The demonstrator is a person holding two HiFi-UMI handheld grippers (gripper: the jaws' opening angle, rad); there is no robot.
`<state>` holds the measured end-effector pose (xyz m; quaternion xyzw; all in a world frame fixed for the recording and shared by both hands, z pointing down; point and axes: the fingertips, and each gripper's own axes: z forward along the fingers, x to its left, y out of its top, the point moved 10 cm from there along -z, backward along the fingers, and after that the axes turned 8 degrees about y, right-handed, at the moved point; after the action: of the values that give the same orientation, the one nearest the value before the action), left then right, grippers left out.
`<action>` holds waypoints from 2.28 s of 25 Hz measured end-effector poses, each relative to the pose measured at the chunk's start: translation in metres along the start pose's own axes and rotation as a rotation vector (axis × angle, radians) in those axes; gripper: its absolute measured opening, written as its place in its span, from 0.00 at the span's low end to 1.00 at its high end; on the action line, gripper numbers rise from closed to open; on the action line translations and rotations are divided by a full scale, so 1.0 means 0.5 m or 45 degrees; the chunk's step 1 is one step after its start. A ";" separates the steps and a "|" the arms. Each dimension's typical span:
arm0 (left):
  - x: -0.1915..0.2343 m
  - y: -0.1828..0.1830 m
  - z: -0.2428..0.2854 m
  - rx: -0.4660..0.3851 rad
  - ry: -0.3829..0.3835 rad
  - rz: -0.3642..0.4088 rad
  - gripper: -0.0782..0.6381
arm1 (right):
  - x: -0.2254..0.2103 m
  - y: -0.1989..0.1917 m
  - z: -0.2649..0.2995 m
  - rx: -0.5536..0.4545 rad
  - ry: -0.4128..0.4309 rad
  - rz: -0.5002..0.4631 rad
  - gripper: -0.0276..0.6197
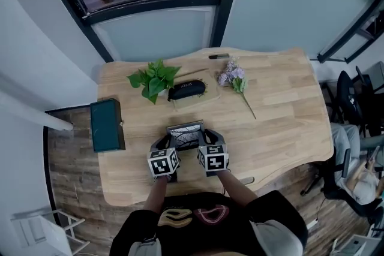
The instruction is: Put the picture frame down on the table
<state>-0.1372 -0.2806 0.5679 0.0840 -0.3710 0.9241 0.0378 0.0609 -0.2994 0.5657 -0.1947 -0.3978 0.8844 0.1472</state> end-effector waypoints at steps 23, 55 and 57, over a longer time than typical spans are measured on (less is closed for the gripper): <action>0.017 -0.005 0.055 0.114 0.007 0.020 0.22 | -0.006 -0.012 0.048 0.091 -0.025 0.003 0.15; 0.029 -0.021 0.118 0.233 0.044 0.031 0.22 | -0.024 -0.036 0.105 0.192 -0.017 0.013 0.16; 0.030 -0.021 0.120 0.238 0.046 0.030 0.22 | -0.025 -0.036 0.107 0.197 -0.014 0.012 0.16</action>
<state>-0.1429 -0.3144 0.6204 0.0661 -0.2832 0.9564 0.0257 0.0489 -0.3278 0.6147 -0.1796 -0.3282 0.9142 0.1555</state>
